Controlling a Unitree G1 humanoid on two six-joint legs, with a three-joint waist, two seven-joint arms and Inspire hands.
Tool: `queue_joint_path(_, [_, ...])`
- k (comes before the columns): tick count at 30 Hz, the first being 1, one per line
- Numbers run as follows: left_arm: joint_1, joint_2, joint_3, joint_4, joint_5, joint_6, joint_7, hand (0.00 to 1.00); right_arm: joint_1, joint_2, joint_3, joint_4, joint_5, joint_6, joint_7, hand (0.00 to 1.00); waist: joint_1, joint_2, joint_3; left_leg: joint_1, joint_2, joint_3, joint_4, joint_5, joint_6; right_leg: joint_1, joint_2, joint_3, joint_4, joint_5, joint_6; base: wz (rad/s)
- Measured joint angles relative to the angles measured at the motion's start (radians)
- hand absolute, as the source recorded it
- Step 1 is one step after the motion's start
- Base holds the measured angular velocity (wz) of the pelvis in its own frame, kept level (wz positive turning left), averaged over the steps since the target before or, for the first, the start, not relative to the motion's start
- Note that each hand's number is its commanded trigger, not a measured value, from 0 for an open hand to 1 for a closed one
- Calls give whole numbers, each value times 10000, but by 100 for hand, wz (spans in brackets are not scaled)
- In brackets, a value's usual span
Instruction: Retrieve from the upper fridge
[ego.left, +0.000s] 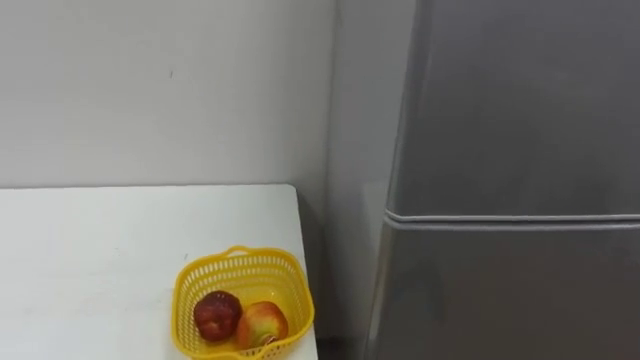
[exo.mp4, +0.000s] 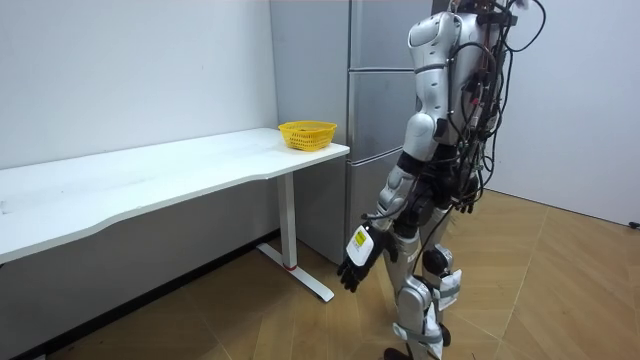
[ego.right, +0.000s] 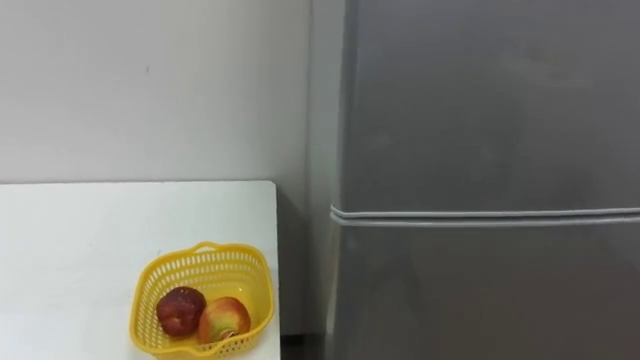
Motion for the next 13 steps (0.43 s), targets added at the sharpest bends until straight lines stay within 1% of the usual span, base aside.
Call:
queue_joint_path(3, [-78,-27,-8,78,-3,4,20,0,-163,6,364,16,10,-4,338,0,1,22,-14,-36,4,-12,-10,0,0,13,9,-5,13,2,-1,0])
queue_joint_path(7, [-118,-74,-4,310,-1,47,58,0,-176,-21,368,60,34,-10,672,0,1,49,-40,-31,7,-8,-15,-1,-2,4,18,4,3,2,-2,0])
queue_joint_path(13, [-120,-109,-1,448,17,99,-146,0,-152,-23,355,80,400,-2,1025,0,-29,-12,-53,-30,-1,-13,-8,-2,-3,41,-11,-58,-2,1,0,1])
